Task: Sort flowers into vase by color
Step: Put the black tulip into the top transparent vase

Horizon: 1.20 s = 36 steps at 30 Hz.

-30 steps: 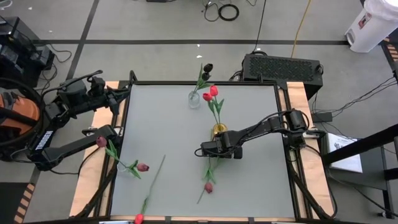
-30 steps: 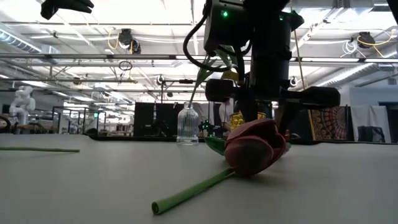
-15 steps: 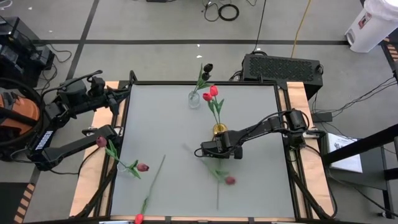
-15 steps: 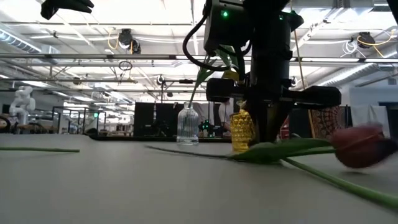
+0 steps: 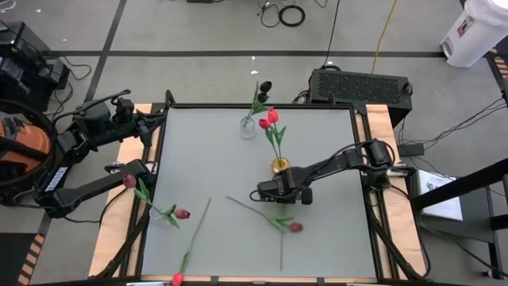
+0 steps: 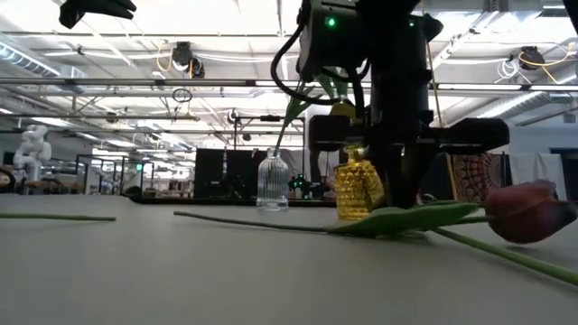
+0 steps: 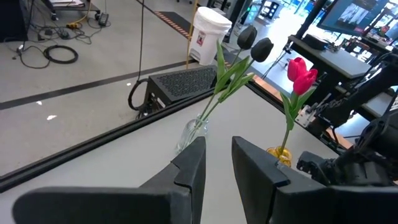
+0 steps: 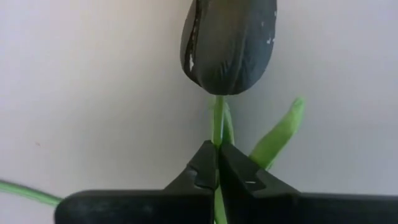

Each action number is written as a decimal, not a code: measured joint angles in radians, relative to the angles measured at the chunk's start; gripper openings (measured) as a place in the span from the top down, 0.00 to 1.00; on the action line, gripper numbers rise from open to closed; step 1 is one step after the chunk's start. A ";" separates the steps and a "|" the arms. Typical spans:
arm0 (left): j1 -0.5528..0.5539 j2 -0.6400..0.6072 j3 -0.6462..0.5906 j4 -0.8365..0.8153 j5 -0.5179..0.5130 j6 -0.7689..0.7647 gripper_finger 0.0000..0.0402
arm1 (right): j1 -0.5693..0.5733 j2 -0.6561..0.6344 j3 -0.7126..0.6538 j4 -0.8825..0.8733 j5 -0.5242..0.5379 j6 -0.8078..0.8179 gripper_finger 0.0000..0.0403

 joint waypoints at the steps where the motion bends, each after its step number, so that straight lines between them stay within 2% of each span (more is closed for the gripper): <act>1: 0.000 0.000 0.000 0.000 0.000 0.000 0.79 | 0.003 -0.002 0.000 -0.003 0.001 0.010 1.00; 6: 0.000 0.000 0.000 0.000 0.000 0.000 0.79 | 0.016 -0.022 0.000 -0.041 0.026 0.058 1.00; 20: 0.000 0.000 0.000 0.000 0.002 0.001 0.79 | 0.027 -0.107 0.000 -0.136 0.216 0.224 1.00; 26: 0.000 0.000 0.000 0.000 0.004 0.001 0.79 | 0.034 -0.132 0.000 -0.210 0.256 0.272 1.00; 36: 0.000 0.000 0.000 0.000 0.017 0.001 0.79 | 0.044 -0.211 0.000 -0.310 0.416 0.356 1.00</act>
